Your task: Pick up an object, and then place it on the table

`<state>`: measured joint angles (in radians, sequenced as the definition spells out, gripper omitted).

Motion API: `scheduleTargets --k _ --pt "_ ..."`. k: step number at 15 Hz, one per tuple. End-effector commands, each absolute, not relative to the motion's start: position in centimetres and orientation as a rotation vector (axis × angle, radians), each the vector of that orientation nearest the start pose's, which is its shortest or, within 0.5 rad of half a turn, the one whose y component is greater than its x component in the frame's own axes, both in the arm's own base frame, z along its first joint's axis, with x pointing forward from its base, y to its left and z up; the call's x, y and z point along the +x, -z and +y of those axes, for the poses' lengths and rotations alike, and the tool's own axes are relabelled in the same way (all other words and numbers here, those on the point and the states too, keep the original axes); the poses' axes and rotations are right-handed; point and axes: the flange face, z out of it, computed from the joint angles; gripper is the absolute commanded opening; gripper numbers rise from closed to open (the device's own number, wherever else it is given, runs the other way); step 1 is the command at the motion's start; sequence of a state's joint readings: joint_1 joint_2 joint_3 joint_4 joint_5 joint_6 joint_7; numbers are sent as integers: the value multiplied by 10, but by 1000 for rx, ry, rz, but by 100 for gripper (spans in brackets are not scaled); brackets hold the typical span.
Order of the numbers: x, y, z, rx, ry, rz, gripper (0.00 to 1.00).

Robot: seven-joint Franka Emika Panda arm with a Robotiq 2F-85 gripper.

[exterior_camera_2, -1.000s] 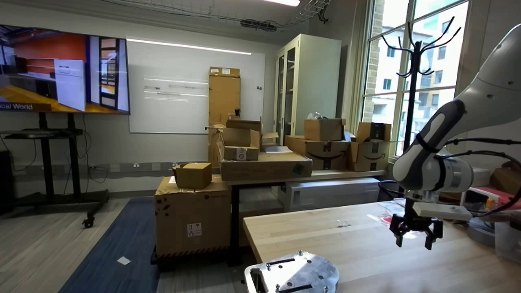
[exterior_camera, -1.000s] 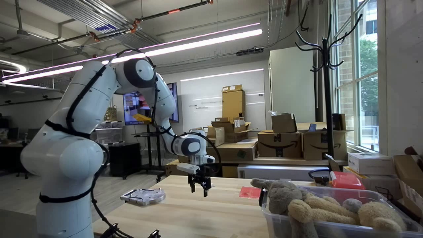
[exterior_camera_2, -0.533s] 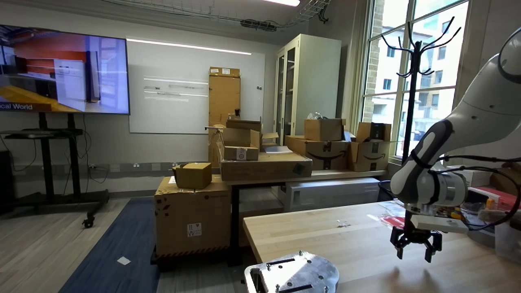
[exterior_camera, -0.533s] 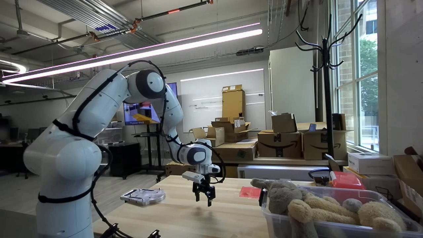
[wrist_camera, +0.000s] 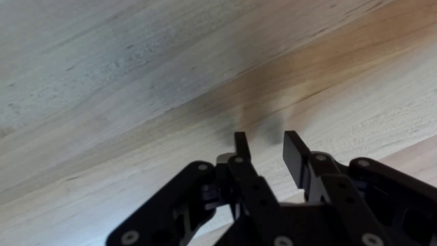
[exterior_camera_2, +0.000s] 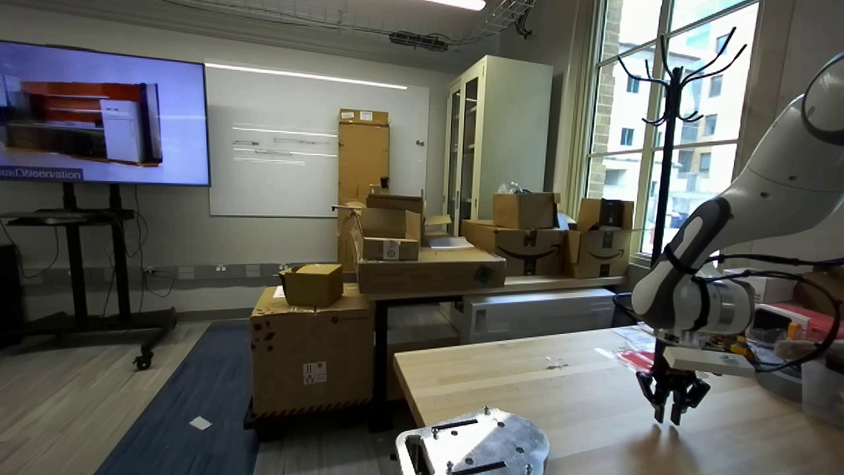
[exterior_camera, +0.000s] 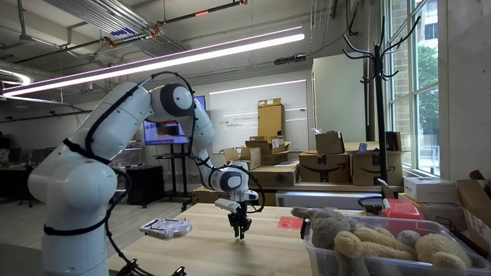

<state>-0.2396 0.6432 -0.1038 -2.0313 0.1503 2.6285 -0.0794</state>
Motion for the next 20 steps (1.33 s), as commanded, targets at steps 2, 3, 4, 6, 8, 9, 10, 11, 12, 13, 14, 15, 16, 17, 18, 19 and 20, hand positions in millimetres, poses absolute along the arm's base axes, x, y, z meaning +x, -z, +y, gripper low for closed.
scheduleTargets --k 2,3,4,6,8,9,10,11,12,13,14,15,16,17,18,19,20 --pt "557 -123 -205 -3057 -30 579 0" --pt "557 -123 -205 -3056 -29 579 0" --pt "556 -123 -205 -3056 -29 578 0" --pt "554 -128 -204 -3057 -16 565 0" --pt "549 -135 -200 -3057 4 541 0" --pt "548 -145 -199 -3059 24 525 0" --pt "545 -157 -195 -3062 40 495 0" --pt "542 -171 -192 -3070 60 458 0" --pt "538 -189 -188 -3082 87 427 0" --pt "535 -206 -185 -3087 109 389 0" --pt "529 -226 -182 -3100 129 351 0" --pt "525 -245 -179 -3104 157 326 0" --pt "520 -263 -177 -3108 196 292 0" --pt "515 -282 -173 -3115 237 259 0" --pt "509 -303 -169 -3122 276 226 0" --pt "503 -322 -165 -3130 313 187 0" --pt "497 -342 -160 -3139 343 149 0"
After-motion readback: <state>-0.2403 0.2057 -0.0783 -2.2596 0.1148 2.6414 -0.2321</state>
